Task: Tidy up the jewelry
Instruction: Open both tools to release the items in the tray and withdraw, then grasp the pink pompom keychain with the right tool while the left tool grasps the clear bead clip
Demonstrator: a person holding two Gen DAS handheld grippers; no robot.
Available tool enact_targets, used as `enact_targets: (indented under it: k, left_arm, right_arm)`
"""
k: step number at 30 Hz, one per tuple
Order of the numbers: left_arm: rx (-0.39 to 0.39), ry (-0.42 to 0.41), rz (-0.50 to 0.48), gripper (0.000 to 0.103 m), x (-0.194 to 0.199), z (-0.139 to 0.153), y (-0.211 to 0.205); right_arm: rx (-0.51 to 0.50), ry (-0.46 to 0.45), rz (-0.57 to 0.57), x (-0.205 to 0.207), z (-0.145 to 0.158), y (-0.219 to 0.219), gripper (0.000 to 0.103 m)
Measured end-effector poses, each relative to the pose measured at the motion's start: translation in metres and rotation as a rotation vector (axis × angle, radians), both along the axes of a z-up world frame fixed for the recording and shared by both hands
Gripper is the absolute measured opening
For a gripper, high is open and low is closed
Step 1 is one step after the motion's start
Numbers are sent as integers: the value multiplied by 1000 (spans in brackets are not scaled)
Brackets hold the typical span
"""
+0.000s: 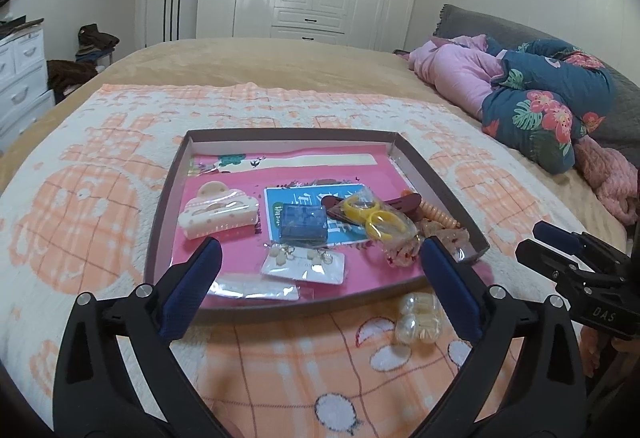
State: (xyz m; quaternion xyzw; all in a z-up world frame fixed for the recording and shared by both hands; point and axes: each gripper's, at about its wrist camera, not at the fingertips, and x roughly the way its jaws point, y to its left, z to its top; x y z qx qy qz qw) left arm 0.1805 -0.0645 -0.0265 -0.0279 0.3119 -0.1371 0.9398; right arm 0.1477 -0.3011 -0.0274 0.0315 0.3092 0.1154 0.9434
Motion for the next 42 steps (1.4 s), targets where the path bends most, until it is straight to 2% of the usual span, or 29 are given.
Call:
enact_targets:
  k: [14, 27, 36, 38, 41, 42]
  left_arm:
    - [9, 21, -4, 91, -22, -9, 5]
    - [57, 89, -131, 91, -28, -38, -30]
    - [56, 109, -198, 88, -21, -50, -48]
    - [54, 117, -211, 85, -19, -53, -52]
    - [56, 125, -222, 81, -15, -56, -57]
    - [57, 127, -225, 80, -13, -57, -58]
  right_arm:
    - [5, 41, -18, -19, -10, -7, 69]
    - [-70, 151, -2, 1, -41, -2, 69]
    - [-51, 242, 48, 30, -58, 0, 47]
    - [-40, 250, 66, 32, -59, 1, 41]
    - [4, 263, 90, 33, -60, 0, 26]
    - [17, 269, 99, 33, -59, 0, 24]
